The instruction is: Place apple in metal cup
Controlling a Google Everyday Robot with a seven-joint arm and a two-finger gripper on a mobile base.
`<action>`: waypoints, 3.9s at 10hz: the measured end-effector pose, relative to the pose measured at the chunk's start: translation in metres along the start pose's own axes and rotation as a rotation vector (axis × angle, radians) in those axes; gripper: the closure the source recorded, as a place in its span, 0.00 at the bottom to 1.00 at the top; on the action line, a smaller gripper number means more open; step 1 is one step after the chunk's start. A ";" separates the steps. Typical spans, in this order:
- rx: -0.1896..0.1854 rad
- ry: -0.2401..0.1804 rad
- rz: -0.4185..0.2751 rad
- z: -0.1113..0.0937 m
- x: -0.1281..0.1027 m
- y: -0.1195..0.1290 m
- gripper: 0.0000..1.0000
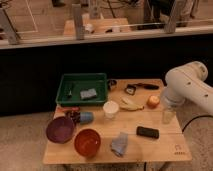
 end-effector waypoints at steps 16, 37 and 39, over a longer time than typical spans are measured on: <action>-0.001 -0.001 0.000 0.001 0.000 0.000 0.20; 0.128 -0.050 0.059 0.134 0.053 -0.162 0.20; 0.089 -0.064 0.071 0.152 0.057 -0.165 0.20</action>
